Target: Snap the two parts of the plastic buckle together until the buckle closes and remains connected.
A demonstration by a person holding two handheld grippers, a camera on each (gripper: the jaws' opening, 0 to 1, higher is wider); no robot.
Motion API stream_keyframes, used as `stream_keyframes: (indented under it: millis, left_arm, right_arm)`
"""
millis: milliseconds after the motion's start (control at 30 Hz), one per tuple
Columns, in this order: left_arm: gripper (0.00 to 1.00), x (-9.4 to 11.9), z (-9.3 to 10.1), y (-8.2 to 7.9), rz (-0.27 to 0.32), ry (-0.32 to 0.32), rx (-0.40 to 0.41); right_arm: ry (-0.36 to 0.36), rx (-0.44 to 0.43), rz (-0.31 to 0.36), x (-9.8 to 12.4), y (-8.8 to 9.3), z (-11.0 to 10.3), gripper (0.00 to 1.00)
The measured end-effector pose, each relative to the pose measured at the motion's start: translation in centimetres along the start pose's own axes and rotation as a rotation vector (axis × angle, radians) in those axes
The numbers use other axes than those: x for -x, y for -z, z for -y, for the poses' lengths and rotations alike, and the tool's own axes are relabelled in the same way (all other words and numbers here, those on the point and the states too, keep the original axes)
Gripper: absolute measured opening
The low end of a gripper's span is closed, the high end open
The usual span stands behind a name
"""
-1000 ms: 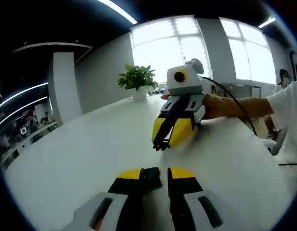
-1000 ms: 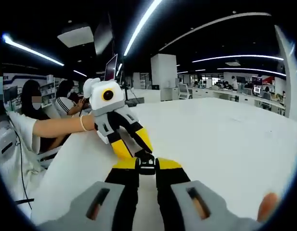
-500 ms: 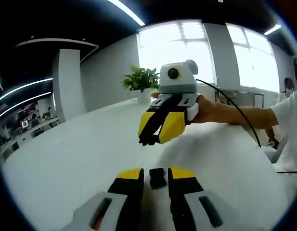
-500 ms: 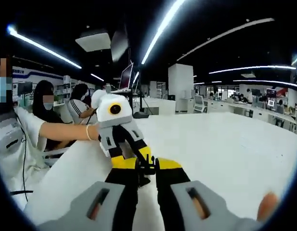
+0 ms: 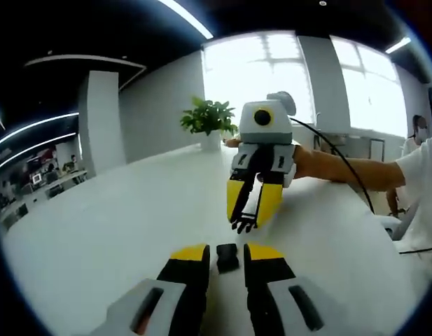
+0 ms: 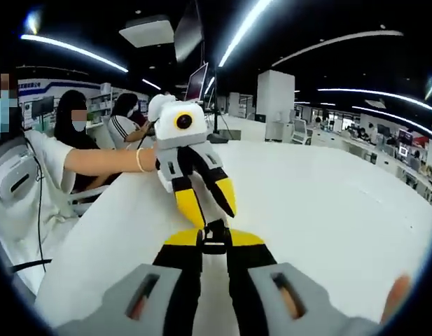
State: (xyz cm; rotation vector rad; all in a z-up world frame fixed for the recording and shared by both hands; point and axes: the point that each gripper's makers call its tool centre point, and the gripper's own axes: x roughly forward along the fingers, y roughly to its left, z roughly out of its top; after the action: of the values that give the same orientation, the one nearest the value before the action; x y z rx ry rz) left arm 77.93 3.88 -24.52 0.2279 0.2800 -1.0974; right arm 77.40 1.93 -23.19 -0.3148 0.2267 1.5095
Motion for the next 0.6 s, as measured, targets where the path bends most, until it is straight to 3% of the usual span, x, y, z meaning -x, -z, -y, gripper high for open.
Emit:
stream_keyframes:
  millis: [67,200,433,600]
  left_arm:
    - [0.19,0.0,0.3,0.1,0.001,0.008,0.004]
    - [0.19,-0.1,0.0,0.3,-0.009,0.0,0.003]
    - [0.19,-0.3,-0.1,1.0,-0.044,-0.008,-0.011]
    - [0.18,-0.1,-0.4,1.1,-0.043,-0.019,-0.002]
  right_arm:
    - [-0.003,-0.05,0.032,0.5,-0.3,0.2,0.13]
    - [0.045,-0.058,0.038,1.2,-0.1,0.9,0.13]
    - [0.068,-0.059,-0.034,0.6,1.0,0.9,0.14]
    - [0.069,-0.063,-0.044,0.6,1.2,0.9,0.14]
